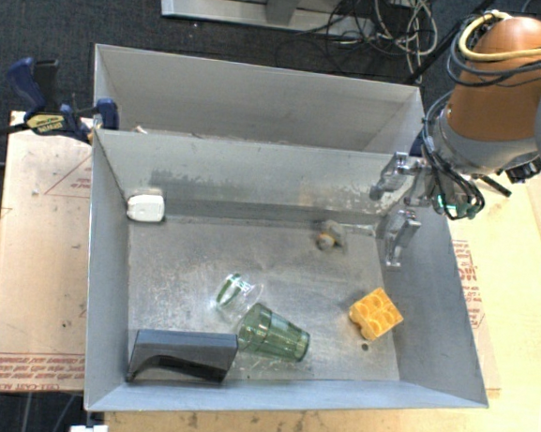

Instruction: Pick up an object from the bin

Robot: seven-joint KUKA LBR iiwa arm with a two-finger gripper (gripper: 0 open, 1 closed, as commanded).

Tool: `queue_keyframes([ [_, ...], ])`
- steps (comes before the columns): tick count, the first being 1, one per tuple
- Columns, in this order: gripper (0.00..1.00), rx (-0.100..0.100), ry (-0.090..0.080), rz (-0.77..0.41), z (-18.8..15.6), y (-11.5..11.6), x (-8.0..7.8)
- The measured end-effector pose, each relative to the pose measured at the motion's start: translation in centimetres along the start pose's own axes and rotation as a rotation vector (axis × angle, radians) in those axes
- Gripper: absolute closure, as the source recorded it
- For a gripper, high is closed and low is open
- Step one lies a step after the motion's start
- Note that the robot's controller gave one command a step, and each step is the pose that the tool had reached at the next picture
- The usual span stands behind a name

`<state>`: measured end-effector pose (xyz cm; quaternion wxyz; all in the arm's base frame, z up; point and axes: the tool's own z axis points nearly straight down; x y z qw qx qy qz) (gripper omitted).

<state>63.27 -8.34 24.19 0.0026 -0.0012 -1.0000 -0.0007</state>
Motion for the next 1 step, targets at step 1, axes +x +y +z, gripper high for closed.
queue_keyframes([
  [1,0.00,0.001,-0.007,-0.001,-0.45,0.02,-0.14],
])
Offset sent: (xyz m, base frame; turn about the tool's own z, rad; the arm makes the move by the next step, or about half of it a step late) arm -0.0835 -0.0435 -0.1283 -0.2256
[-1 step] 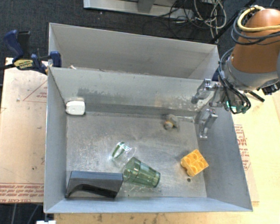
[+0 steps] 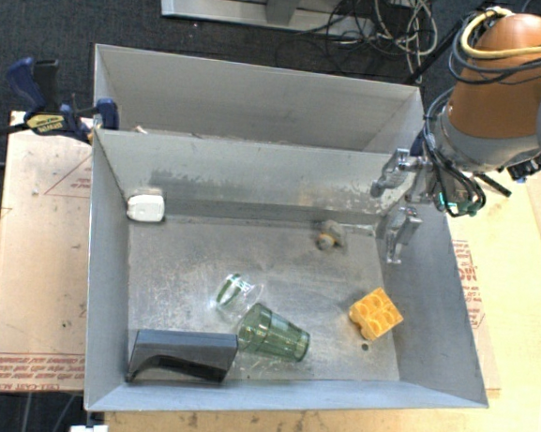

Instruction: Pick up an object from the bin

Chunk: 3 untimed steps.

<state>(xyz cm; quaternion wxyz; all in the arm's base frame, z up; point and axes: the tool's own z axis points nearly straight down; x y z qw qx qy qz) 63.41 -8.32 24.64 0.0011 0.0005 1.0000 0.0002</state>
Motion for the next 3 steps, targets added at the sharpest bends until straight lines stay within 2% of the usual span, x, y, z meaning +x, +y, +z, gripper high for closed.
queue_keyframes([
  [1,0.00,0.000,-0.009,-0.051,2.5,-0.8,1.6],
  [2,0.00,0.000,-0.003,-0.034,8.6,-1.3,4.5],
  [3,0.00,-0.001,0.002,-0.051,11.8,-1.0,10.1],
])
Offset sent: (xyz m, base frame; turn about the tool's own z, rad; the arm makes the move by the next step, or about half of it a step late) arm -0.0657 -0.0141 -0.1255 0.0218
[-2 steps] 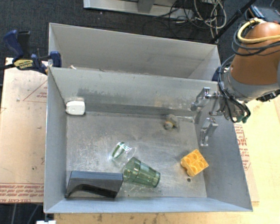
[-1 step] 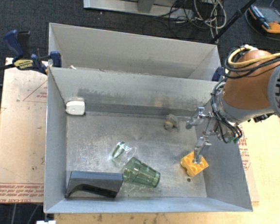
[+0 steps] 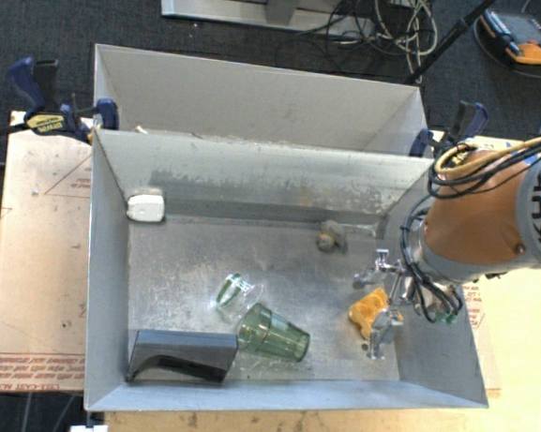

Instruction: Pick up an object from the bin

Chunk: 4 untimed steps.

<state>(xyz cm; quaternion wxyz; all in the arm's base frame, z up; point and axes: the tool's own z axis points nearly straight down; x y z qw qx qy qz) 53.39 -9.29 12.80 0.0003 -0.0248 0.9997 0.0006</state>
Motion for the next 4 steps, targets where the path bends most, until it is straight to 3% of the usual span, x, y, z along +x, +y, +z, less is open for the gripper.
queue_keyframes([
  [1,1.00,0.002,-0.014,-0.269,2.9,-2.6,2.0],
  [3,1.00,0.002,-0.014,-0.270,2.9,-2.6,2.0],
  [4,1.00,0.000,-0.002,-0.214,0.3,-1.9,1.3],
])
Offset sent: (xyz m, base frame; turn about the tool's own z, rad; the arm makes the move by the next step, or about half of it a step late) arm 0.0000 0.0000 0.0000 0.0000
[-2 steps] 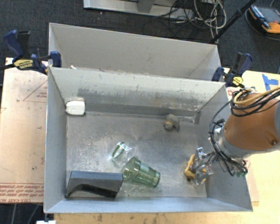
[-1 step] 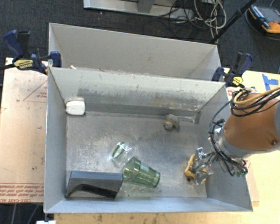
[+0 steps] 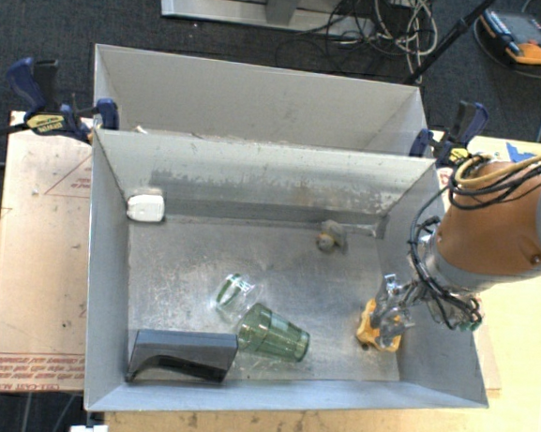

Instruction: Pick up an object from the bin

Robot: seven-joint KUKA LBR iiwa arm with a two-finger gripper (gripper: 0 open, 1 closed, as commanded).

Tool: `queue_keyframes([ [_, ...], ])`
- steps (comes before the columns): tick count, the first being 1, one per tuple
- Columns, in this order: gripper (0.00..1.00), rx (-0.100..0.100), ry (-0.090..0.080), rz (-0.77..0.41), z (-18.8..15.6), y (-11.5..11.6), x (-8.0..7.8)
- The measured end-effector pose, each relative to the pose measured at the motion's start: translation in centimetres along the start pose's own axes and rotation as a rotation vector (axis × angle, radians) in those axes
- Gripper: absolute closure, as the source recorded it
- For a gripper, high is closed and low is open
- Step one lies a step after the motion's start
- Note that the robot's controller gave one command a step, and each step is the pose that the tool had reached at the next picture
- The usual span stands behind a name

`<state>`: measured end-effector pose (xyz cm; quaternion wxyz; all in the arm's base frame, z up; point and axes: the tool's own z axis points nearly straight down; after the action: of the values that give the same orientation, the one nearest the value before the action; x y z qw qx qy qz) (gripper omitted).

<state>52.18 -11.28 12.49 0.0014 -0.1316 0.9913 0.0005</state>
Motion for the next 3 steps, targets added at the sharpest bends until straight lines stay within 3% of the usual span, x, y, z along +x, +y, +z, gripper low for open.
queue_keyframes([
  [1,0.00,0.000,0.000,0.000,0.0,0.0,0.0],
  [2,0.00,0.000,0.000,0.000,0.0,0.0,0.0],
  [3,1.00,-0.014,-0.001,-0.233,4.7,-3.9,-1.8],
])
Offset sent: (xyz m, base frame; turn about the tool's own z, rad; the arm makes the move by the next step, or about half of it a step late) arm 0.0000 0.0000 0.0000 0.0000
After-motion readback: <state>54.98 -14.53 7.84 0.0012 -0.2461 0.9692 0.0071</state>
